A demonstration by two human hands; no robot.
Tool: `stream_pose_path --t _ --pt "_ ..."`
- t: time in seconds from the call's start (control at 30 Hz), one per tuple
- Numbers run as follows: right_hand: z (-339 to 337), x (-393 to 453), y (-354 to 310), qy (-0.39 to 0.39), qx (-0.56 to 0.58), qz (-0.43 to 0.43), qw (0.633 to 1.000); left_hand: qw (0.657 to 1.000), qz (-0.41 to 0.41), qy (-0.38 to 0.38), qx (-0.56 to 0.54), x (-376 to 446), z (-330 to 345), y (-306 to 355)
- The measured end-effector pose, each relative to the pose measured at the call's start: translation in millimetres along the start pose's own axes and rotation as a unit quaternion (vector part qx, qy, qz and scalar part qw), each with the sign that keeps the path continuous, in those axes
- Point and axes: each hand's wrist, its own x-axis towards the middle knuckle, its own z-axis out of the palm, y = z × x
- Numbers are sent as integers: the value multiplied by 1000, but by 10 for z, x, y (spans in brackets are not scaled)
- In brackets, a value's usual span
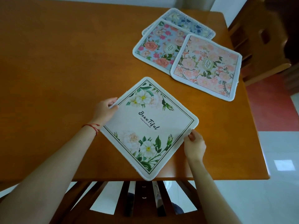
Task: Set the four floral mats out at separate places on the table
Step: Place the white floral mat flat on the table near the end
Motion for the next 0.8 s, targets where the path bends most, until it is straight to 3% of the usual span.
stream_pose_path --t 0.17,0.57,0.8 --pt "-10 215 -134 -1 -5 -18 1000 1000 -10 7 -13 -336 10 -101" --pt "24 670 -533 -96 -6 -77 992 988 -92 68 -105 -924 152 -294" --pt "9 588 -359 -93 31 -86 992 986 -87 81 -120 -863 128 -229"
